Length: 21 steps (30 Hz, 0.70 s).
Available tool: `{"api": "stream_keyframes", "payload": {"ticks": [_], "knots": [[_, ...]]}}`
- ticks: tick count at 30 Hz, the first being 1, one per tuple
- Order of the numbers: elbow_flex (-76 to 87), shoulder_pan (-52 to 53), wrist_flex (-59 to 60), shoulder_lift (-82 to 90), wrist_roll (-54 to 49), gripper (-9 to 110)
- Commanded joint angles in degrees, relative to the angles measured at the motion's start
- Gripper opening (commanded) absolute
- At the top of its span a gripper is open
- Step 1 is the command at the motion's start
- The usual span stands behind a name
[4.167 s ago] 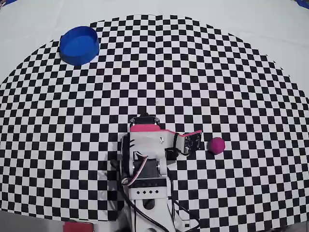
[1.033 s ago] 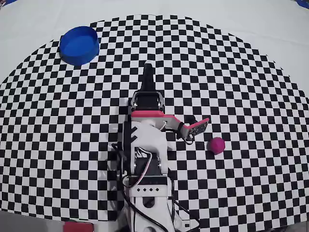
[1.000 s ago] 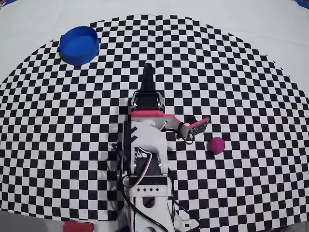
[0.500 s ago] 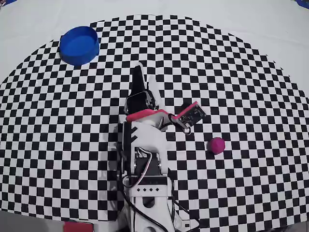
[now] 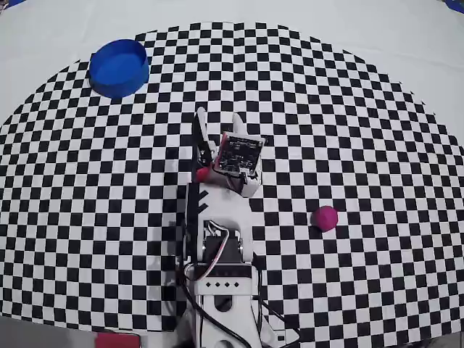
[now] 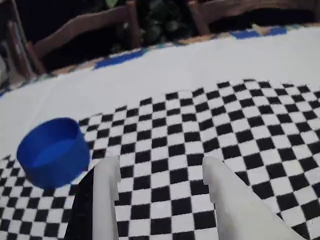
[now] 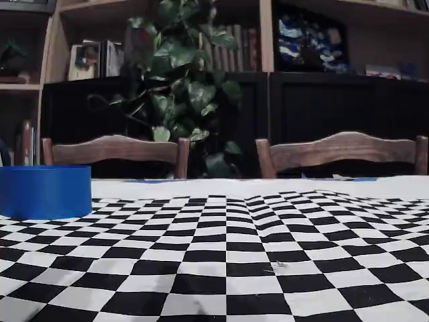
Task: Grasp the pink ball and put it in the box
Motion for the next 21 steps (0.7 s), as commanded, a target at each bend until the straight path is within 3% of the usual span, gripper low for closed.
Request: {"api": "stream_keyframes", "payload": {"ticks": [1,21], "knots": [[0.4,0.9,-1.1,0.2,-6.1,18],[0.4,12.0,-2.2,-0.4,-8.3,18]]}}
